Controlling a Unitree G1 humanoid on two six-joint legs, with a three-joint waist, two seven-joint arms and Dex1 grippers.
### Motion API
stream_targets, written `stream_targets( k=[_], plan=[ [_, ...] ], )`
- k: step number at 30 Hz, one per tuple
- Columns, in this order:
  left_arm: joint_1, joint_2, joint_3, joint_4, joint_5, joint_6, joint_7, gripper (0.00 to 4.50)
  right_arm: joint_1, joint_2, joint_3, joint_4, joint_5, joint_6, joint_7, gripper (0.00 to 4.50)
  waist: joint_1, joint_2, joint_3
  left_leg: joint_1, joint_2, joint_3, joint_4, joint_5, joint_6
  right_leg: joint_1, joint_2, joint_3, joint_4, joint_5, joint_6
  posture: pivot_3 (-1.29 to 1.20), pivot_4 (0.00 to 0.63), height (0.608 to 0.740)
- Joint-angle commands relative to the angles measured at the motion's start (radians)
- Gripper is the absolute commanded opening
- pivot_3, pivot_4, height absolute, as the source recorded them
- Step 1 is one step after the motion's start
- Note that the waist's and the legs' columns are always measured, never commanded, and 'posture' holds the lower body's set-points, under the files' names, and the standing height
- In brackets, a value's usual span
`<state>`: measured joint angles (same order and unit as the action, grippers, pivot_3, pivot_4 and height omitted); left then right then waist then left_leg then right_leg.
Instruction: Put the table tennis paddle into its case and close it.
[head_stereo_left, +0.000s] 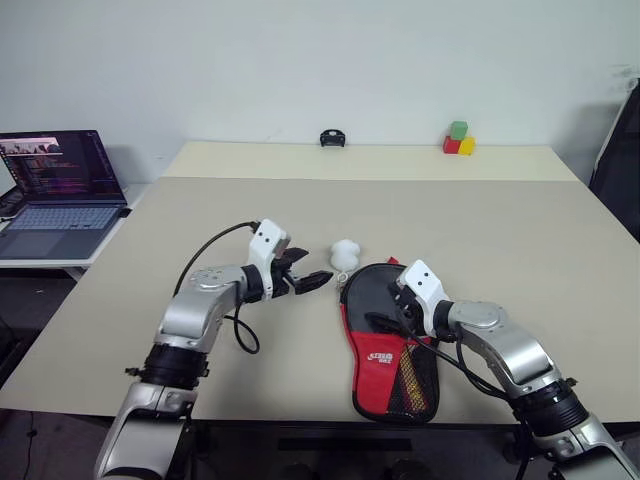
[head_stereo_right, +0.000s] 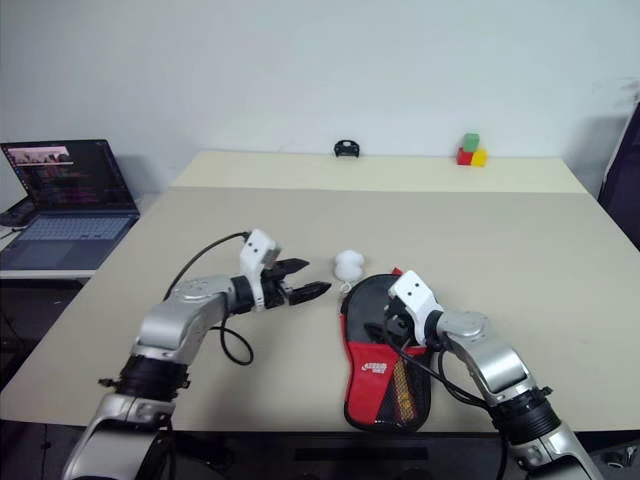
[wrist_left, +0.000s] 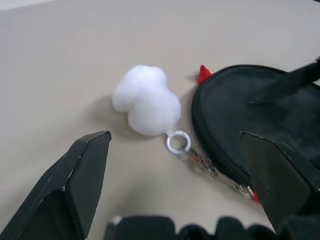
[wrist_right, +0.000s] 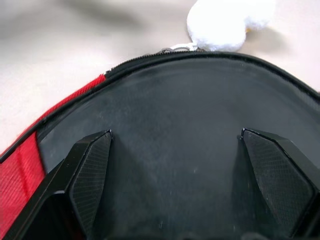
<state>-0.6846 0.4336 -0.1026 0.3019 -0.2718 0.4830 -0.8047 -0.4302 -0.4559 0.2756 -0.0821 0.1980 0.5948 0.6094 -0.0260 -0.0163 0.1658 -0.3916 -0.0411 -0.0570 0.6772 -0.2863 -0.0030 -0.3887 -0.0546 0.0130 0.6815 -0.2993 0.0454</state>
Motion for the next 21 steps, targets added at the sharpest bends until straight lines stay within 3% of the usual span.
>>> stream_targets(
  k=[1, 13, 21],
  plan=[
    [-0.122, -0.050, -0.014, 0.147, 0.053, -0.088, 0.015, 4.50, 0.026, 0.005, 0.020, -0.005, -0.026, 0.022, 0.003, 4.46, 0.000, 0.000, 0.000, 0.000, 0.000, 0.000, 0.000, 0.000, 0.000, 0.000, 0.000, 0.000, 0.000, 0.000, 0.000, 0.00, 0.150, 0.740],
    [-0.443, -0.190, -0.007, 0.793, 0.196, -0.304, 0.071, 4.50, 0.037, 0.040, 0.024, -0.015, -0.042, 0.037, 0.001, 4.46, -0.006, -0.001, 0.000, 0.000, 0.000, 0.001, 0.000, 0.000, 0.000, -0.001, 0.001, 0.000, 0.000, 0.000, 0.000, 0.00, 0.150, 0.740],
    [-0.497, -0.268, 0.010, 0.962, 0.247, -0.350, 0.079, 4.50, 0.037, 0.064, 0.024, -0.017, -0.053, 0.039, -0.012, 4.46, -0.006, -0.001, -0.001, 0.000, -0.001, 0.000, 0.000, 0.000, 0.000, -0.001, 0.001, -0.001, 0.000, 0.000, 0.000, 0.00, 0.150, 0.740]
  ],
)
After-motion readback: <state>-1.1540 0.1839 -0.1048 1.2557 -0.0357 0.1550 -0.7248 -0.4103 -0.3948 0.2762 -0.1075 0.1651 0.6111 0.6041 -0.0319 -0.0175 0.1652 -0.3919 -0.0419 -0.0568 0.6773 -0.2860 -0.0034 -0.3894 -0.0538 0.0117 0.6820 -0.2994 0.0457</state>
